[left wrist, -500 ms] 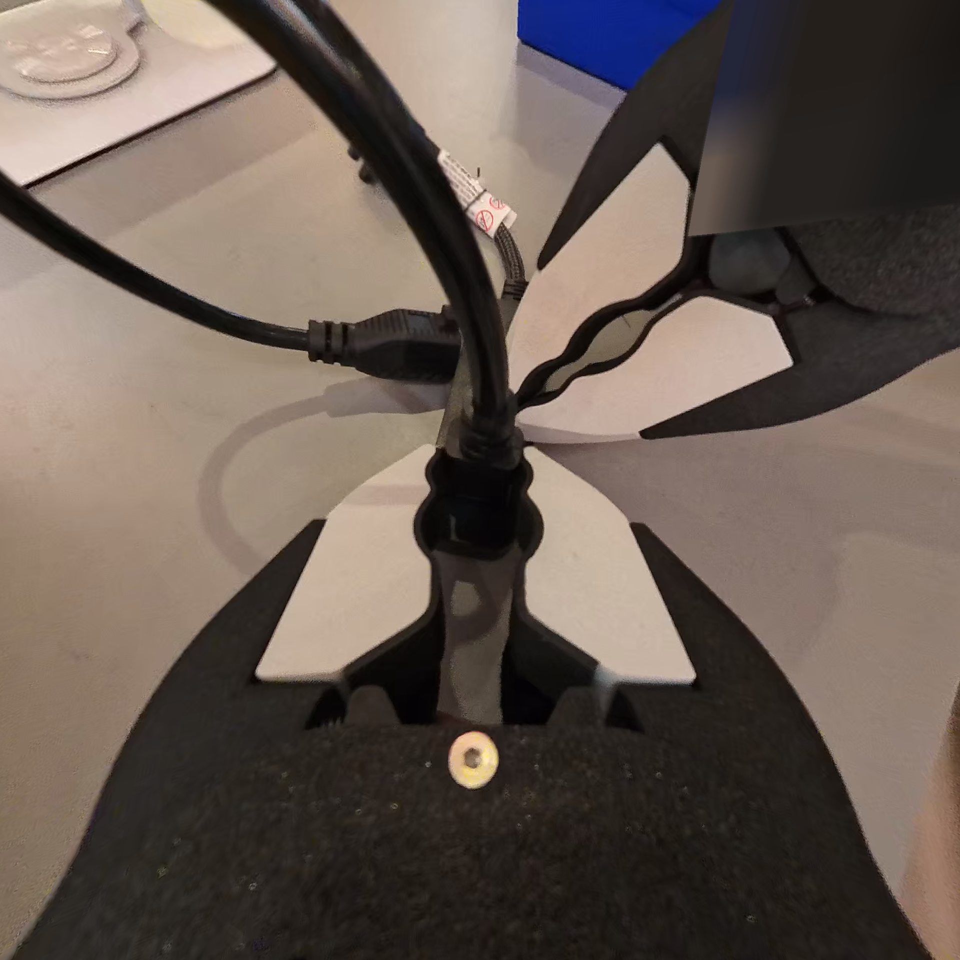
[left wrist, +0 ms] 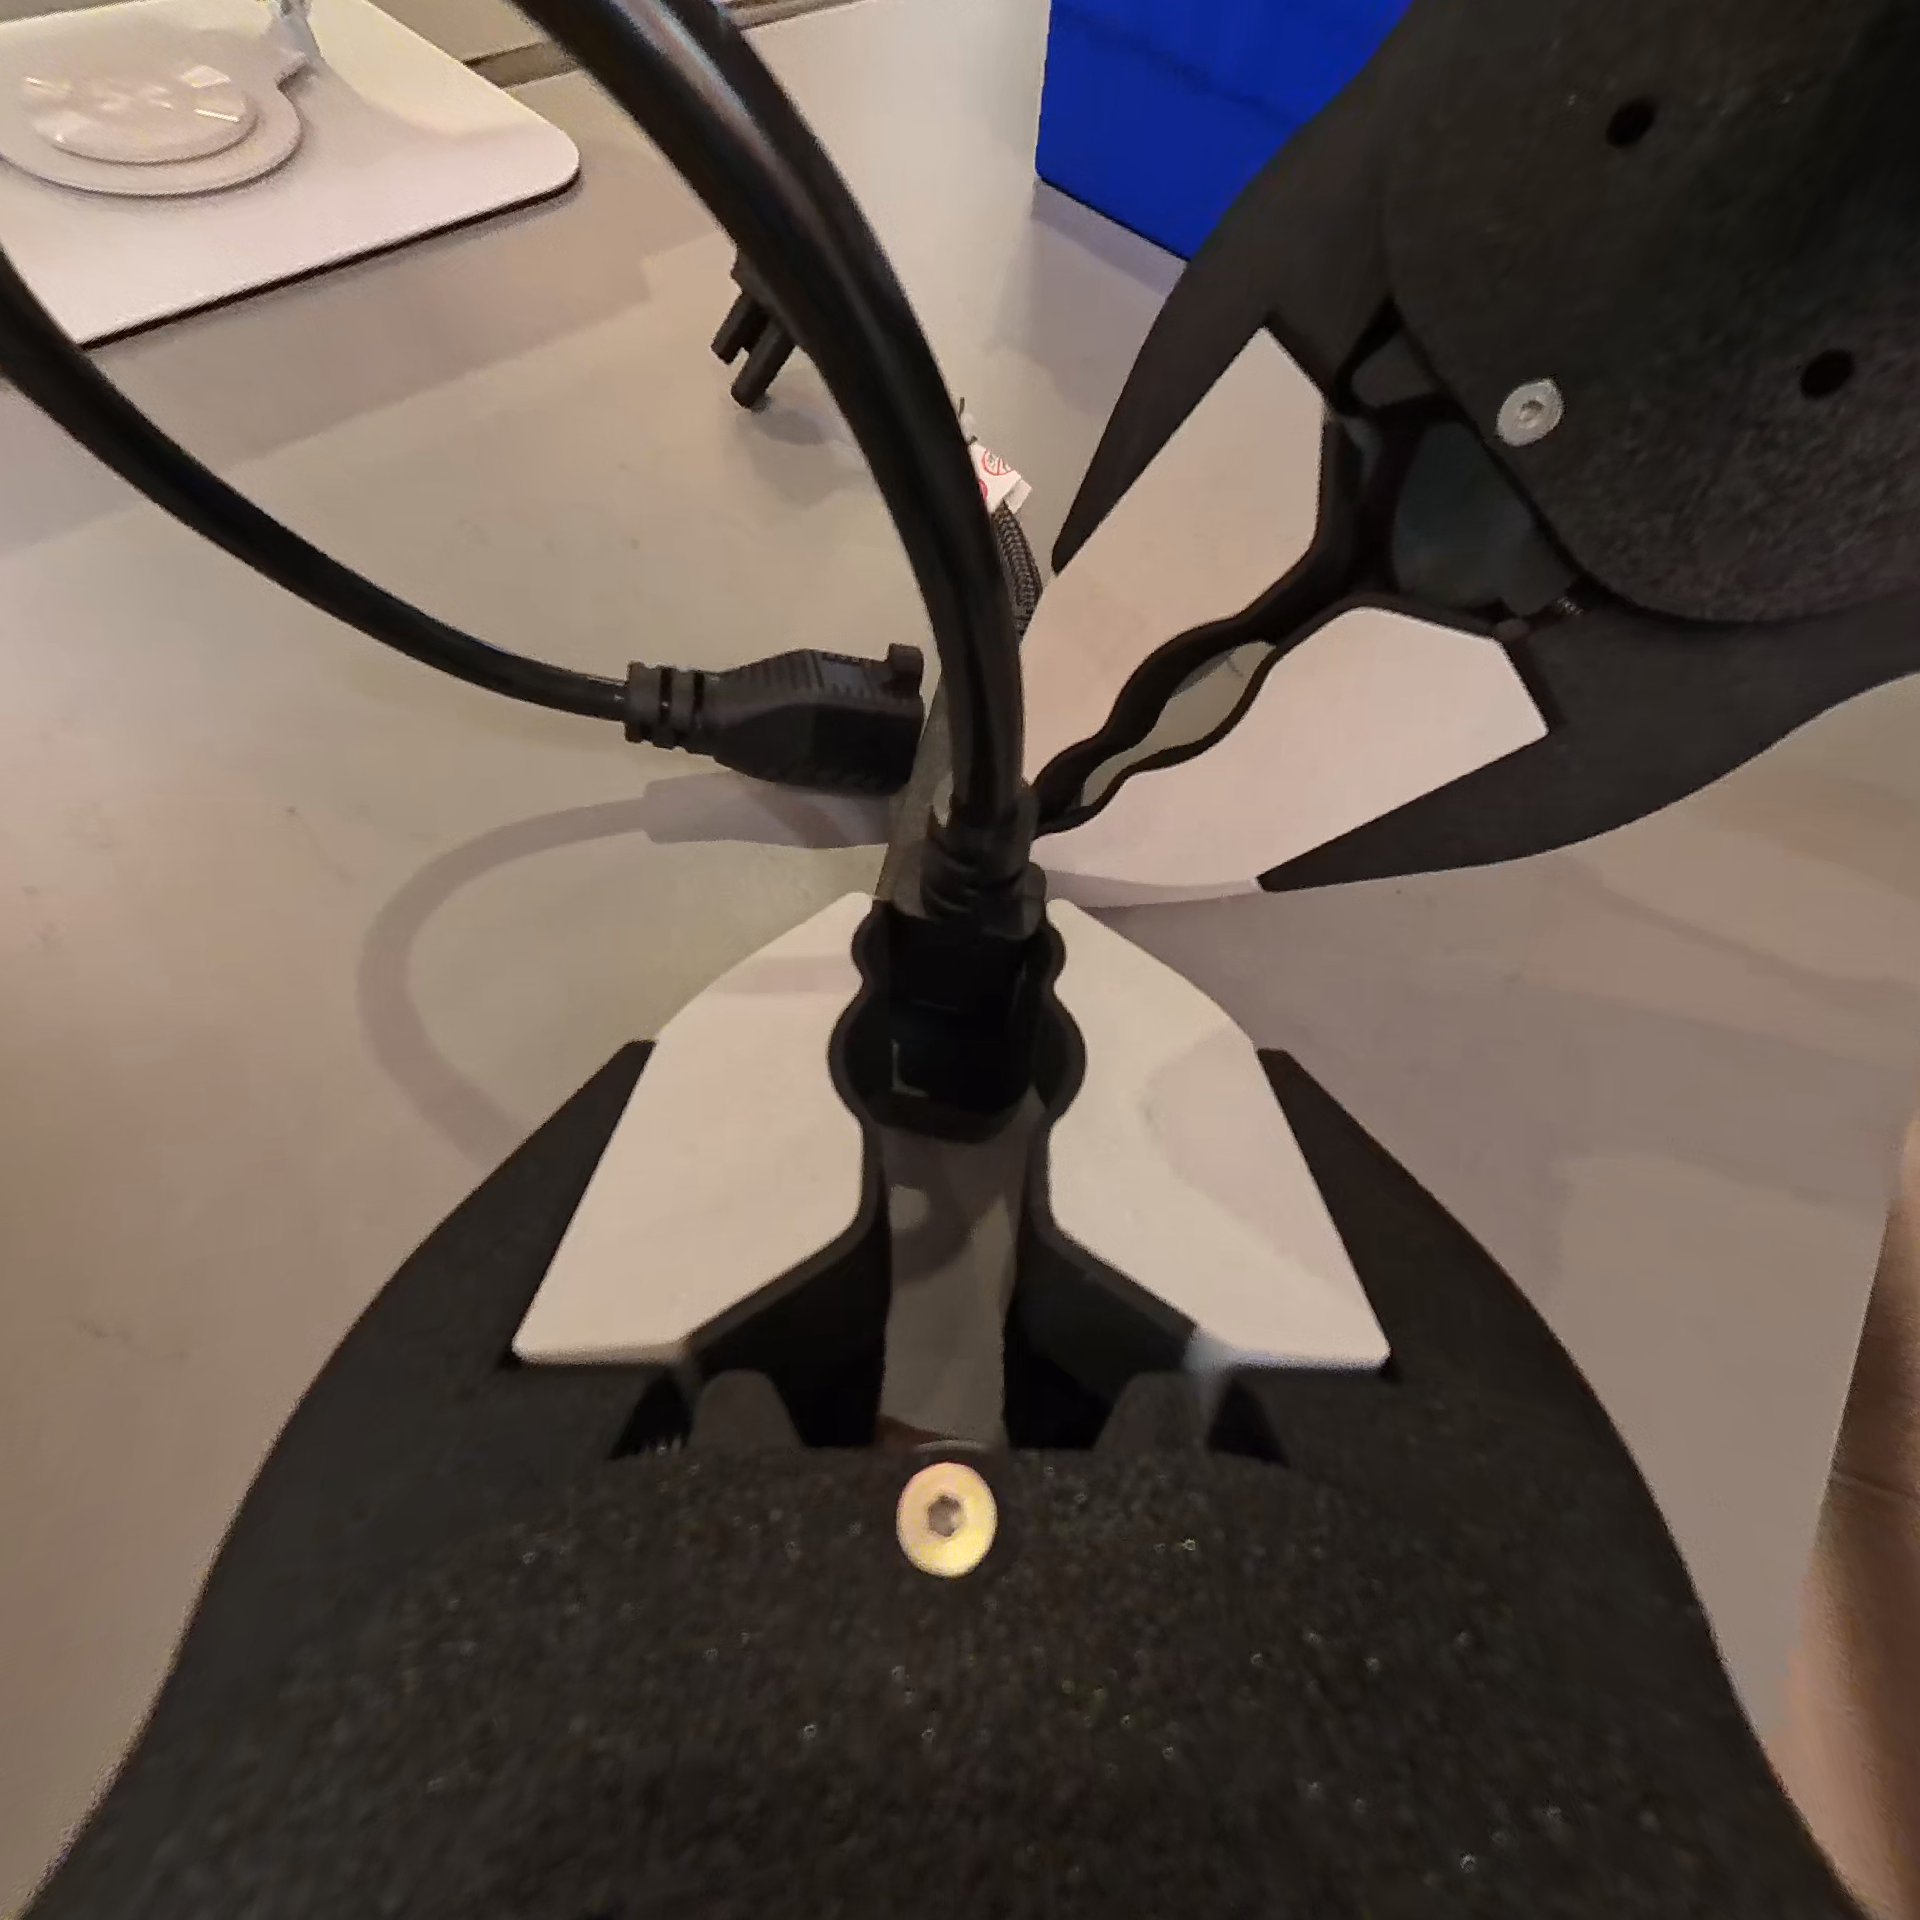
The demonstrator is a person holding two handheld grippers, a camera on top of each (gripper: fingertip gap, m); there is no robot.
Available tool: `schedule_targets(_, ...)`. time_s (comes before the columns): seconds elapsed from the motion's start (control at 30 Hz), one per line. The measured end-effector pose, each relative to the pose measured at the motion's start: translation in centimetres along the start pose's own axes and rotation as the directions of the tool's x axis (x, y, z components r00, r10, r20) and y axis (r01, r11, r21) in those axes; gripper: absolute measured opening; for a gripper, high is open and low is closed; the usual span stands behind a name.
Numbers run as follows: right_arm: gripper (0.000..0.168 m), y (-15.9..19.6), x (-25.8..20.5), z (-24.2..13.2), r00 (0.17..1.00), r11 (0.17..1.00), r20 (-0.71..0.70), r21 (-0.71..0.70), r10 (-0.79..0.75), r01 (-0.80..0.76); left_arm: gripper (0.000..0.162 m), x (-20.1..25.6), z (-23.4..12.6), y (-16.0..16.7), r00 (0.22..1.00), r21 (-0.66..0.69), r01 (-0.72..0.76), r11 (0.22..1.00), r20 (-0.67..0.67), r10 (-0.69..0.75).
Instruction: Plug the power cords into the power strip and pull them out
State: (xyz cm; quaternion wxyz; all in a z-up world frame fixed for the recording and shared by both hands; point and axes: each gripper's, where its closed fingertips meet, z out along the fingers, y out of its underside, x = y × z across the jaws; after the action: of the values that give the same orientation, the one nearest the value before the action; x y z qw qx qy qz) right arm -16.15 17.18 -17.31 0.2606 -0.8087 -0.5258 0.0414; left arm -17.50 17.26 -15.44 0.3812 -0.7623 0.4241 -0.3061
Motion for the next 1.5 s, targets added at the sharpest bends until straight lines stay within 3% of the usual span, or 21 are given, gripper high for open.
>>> schedule_targets(0.03,0.001,-0.1,0.0,0.0,1.0,1.0,0.0,-0.001,0.006,-0.006,0.021,0.0,0.0,-0.1,1.0,0.005,-0.001,1.0,0.002,0.001)
schedule_targets(0.37,0.001,0.0,0.0,0.0,1.0,0.999,0.008,-0.038,0.016,-0.015,0.021,0.0,0.0,0.0,1.0,0.002,0.003,1.0,-0.005,-0.003)
schedule_targets(0.53,0.0,0.0,0.0,0.1,0.999,0.995,-0.006,-0.082,-0.05,0.049,0.023,0.0,0.0,0.4,0.997,-0.039,-0.076,0.996,0.003,0.076)
schedule_targets(0.63,0.0,-0.3,-0.1,0.0,0.997,0.997,0.051,-0.06,-0.052,0.055,0.024,0.1,-0.2,0.5,0.998,-0.034,-0.066,0.997,-0.015,0.066)
schedule_targets(0.73,0.0,0.1,-0.2,-0.3,0.982,0.997,0.175,-0.053,0.07,-0.062,0.024,0.2,-0.3,0.5,0.998,-0.028,-0.053,0.998,-0.023,0.052)
schedule_targets(0.9,0.0,0.2,0.0,0.0,0.957,0.98,0.236,-0.15,0.167,-0.133,0.024,0.4,0.0,0.5,0.99,-0.029,-0.135,0.99,0.025,0.136)
schedule_targets(1.1,0.0,-0.3,0.7,0.5,0.902,0.894,0.175,-0.299,0.396,-0.334,0.024,0.7,0.0,0.4,0.981,-0.002,-0.184,0.983,0.055,0.184)
schedule_targets(1.23,0.0,2.0,1.5,-0.6,0.956,0.849,0.054,-0.478,0.287,-0.227,0.024,0.7,0.1,0.4,0.981,-0.007,-0.183,0.983,0.065,0.183)
schedule_targets(1.5,0.0,2.2,2.3,-0.4,0.89,0.782,-0.009,-0.474,0.455,-0.405,0.025,0.5,0.2,0.3,0.976,-0.019,-0.188,0.982,0.107,0.189)
